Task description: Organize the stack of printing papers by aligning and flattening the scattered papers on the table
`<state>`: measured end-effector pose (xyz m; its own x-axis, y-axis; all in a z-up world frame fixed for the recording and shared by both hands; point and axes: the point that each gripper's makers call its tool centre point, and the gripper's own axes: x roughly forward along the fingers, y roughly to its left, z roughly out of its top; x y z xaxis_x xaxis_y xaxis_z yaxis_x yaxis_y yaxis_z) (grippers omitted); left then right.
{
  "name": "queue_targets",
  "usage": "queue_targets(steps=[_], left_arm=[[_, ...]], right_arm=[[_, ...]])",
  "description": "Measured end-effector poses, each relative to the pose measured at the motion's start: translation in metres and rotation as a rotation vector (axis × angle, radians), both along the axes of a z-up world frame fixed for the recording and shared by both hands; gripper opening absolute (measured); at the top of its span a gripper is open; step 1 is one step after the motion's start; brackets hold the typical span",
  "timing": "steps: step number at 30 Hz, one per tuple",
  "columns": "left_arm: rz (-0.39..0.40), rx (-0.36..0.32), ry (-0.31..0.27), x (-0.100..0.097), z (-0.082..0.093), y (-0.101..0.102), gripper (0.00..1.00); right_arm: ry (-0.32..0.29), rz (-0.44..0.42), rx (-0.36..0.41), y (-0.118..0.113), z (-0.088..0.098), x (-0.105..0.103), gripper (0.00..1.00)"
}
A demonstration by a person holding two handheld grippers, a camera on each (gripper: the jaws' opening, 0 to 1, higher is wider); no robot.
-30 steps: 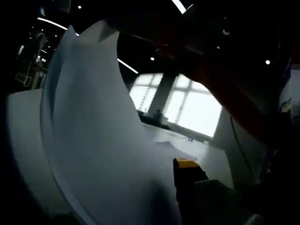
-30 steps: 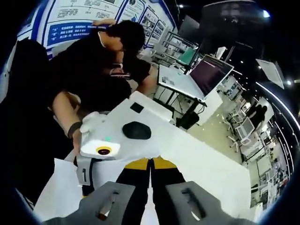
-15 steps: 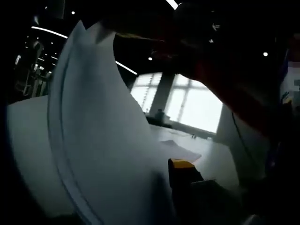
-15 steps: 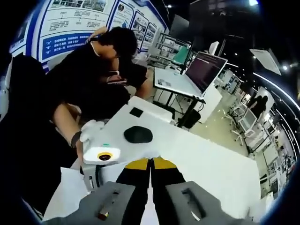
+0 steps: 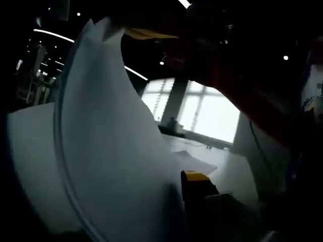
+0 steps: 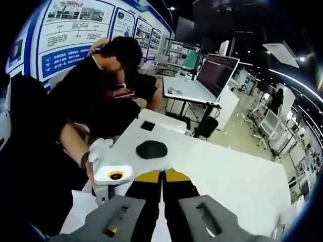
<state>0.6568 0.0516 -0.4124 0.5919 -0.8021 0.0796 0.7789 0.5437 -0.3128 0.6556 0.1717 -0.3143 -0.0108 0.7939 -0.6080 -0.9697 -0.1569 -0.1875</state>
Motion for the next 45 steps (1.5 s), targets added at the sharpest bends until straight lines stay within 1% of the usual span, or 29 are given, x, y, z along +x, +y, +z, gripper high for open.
queue_targets(steps=[3,8,14,21,29,33,35,45], left_arm=[[-0.001,-0.003,0.003,-0.0001,0.0003,0.0000,0.18],[0.001,-0.004,0.002,0.0003,0.0002,0.0002,0.18],[0.001,0.001,-0.002,0.0007,-0.0008,0.0001,0.17],[0.006,0.016,-0.012,0.0016,-0.0018,0.0009,0.11],[0.011,0.031,-0.023,0.0023,-0.0024,0.0017,0.10],[0.012,0.034,-0.027,0.0024,-0.0022,0.0021,0.10],[0.011,0.035,-0.028,0.0024,-0.0022,0.0021,0.09],[0.013,0.034,-0.031,0.0027,-0.0020,0.0031,0.08]], right_arm=[[0.027,-0.013,-0.001,-0.0005,-0.0016,-0.0002,0.00],[0.038,-0.024,-0.006,-0.0014,-0.0047,0.0021,0.00],[0.060,-0.026,0.004,-0.0001,-0.0031,-0.0002,0.00],[0.068,-0.032,0.002,0.0004,-0.0052,0.0002,0.00],[0.072,-0.031,0.006,0.0012,-0.0055,0.0001,0.00],[0.082,-0.030,0.018,0.0025,-0.0033,-0.0015,0.09],[0.074,-0.032,0.023,0.0030,-0.0031,-0.0006,0.16],[0.055,-0.032,0.046,0.0004,-0.0036,0.0024,0.29]])
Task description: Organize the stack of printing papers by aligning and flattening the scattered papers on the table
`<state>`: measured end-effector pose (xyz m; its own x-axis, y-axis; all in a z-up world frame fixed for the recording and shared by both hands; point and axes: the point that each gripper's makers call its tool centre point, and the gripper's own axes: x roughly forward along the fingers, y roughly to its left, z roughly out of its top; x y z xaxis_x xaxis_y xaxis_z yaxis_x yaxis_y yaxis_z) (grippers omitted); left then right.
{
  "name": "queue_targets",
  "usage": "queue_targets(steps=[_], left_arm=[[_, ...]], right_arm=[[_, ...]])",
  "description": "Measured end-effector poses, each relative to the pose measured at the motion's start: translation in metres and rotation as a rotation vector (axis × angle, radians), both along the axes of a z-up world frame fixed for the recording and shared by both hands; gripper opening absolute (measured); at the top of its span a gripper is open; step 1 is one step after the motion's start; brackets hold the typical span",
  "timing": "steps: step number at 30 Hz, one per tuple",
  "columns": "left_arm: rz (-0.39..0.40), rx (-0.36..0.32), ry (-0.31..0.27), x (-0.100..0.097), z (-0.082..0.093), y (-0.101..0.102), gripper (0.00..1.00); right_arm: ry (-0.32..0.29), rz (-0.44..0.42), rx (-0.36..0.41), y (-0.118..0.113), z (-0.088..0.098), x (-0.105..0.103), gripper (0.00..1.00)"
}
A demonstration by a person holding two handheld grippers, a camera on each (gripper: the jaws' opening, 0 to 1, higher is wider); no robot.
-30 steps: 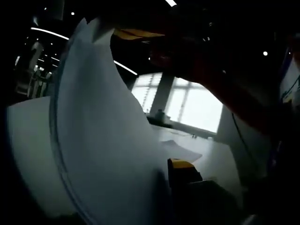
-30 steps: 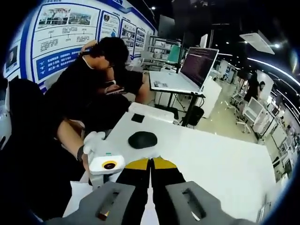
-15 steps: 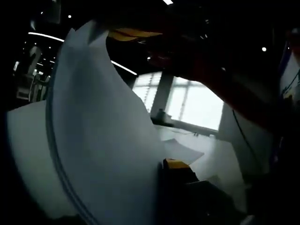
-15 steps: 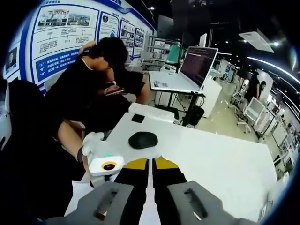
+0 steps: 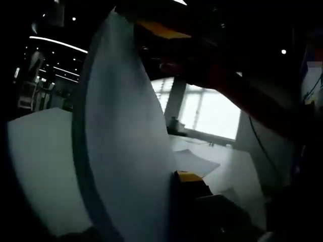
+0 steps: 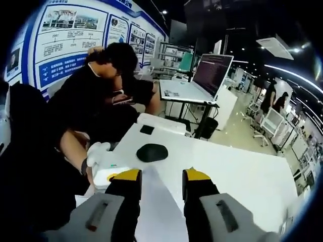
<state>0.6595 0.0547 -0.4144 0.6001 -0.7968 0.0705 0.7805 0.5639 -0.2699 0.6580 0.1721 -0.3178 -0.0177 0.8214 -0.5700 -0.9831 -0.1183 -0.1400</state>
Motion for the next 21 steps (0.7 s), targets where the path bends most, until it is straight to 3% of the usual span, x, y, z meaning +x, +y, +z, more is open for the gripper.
queue_targets(steps=[12,21], left_arm=[[0.001,0.000,0.001,0.000,-0.001,0.000,0.08],[0.001,0.003,0.005,-0.001,-0.001,-0.001,0.08]], right_arm=[[-0.041,-0.010,0.075,-0.005,0.010,0.005,0.48],[-0.040,-0.111,0.216,-0.021,0.025,0.019,0.74]])
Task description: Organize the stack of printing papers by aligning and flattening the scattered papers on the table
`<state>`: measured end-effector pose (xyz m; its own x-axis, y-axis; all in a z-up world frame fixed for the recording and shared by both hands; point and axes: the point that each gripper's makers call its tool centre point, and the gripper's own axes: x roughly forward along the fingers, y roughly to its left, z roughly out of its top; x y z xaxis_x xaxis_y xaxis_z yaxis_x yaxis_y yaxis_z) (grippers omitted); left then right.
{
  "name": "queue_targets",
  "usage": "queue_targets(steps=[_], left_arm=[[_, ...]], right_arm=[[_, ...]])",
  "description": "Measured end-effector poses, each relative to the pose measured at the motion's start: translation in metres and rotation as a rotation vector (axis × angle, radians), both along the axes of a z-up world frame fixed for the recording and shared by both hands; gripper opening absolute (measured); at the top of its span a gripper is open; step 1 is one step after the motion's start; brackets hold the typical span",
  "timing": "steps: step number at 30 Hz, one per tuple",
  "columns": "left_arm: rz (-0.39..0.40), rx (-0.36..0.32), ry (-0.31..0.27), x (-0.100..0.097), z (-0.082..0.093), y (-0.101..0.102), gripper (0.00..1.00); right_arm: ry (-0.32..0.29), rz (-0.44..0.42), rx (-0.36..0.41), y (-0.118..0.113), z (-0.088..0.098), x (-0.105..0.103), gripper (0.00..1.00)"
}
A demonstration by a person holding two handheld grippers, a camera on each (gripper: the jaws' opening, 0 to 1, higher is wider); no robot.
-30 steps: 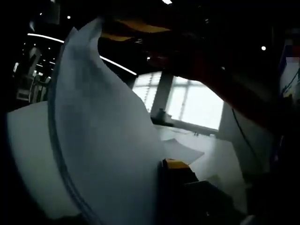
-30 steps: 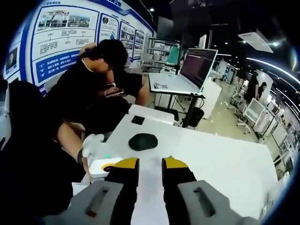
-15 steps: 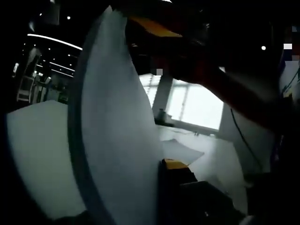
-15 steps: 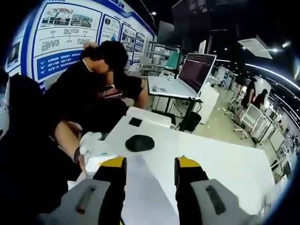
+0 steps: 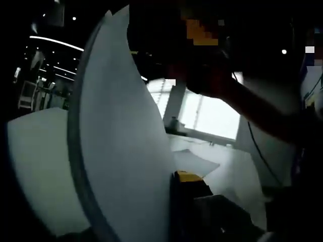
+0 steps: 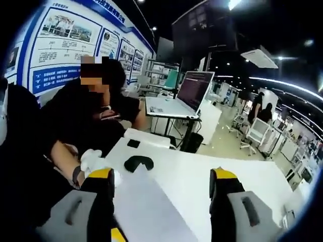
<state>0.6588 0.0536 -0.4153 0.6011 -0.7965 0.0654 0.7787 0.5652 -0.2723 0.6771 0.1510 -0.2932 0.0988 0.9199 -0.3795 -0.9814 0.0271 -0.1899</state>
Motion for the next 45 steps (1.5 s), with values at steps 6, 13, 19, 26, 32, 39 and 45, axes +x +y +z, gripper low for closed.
queue_targets(steps=[6,13,19,26,32,39,45], left_arm=[[0.004,0.004,0.002,0.000,-0.001,0.000,0.09],[0.007,0.002,0.005,0.001,-0.001,0.000,0.09],[0.006,-0.002,0.008,0.000,-0.001,0.000,0.09],[0.005,-0.001,0.008,0.000,-0.001,-0.001,0.09],[0.005,-0.002,0.010,-0.001,-0.001,-0.001,0.09],[0.005,-0.002,0.012,-0.001,-0.001,-0.002,0.09],[0.003,-0.004,0.015,-0.001,-0.001,-0.002,0.09]], right_arm=[[0.045,-0.080,0.095,-0.015,0.011,0.016,0.85],[0.058,-0.133,0.166,-0.024,0.018,0.028,0.90],[0.065,-0.152,0.213,-0.036,0.027,0.032,0.90],[0.145,-0.184,0.327,-0.051,0.048,0.038,0.90],[0.128,-0.214,0.363,-0.069,0.056,0.036,0.90],[0.128,-0.255,0.398,-0.092,0.060,0.042,0.90],[0.123,-0.281,0.434,-0.111,0.067,0.037,0.90]])
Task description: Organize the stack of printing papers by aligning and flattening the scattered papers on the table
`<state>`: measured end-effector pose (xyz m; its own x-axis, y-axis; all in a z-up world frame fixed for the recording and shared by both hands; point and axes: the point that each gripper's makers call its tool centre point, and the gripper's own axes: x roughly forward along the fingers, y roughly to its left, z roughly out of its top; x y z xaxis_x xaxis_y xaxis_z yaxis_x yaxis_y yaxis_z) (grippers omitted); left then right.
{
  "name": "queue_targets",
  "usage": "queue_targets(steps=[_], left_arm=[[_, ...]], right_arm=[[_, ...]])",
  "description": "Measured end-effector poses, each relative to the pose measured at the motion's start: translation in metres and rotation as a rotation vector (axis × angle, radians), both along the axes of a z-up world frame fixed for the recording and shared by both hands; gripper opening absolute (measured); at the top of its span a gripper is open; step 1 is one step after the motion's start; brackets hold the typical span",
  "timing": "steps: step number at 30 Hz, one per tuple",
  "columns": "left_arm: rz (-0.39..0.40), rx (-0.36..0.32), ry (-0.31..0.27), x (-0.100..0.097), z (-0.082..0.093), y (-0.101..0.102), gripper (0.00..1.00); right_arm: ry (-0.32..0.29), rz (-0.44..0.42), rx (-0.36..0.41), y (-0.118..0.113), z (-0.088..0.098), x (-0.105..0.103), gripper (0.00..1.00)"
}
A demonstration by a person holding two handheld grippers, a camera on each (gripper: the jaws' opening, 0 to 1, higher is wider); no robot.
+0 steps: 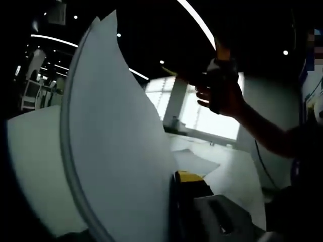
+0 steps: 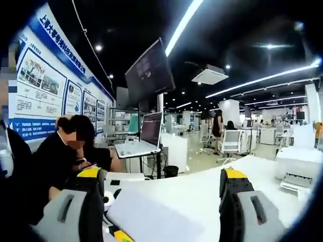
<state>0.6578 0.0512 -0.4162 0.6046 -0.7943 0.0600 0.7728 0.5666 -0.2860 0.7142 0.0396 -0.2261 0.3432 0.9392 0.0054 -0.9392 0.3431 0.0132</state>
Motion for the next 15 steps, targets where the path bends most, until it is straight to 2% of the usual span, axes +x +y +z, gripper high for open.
queue_targets(steps=[8,10,15], left_arm=[[-0.002,-0.003,0.000,0.000,0.000,0.000,0.09],[-0.003,-0.003,0.000,0.000,0.000,0.000,0.09],[-0.003,-0.002,0.000,-0.001,0.000,0.000,0.09]], right_arm=[[-0.003,-0.043,0.051,-0.022,0.005,-0.009,0.90],[0.020,-0.050,0.081,-0.031,0.006,-0.001,0.90],[-0.001,-0.095,0.058,-0.054,0.000,0.001,0.90]])
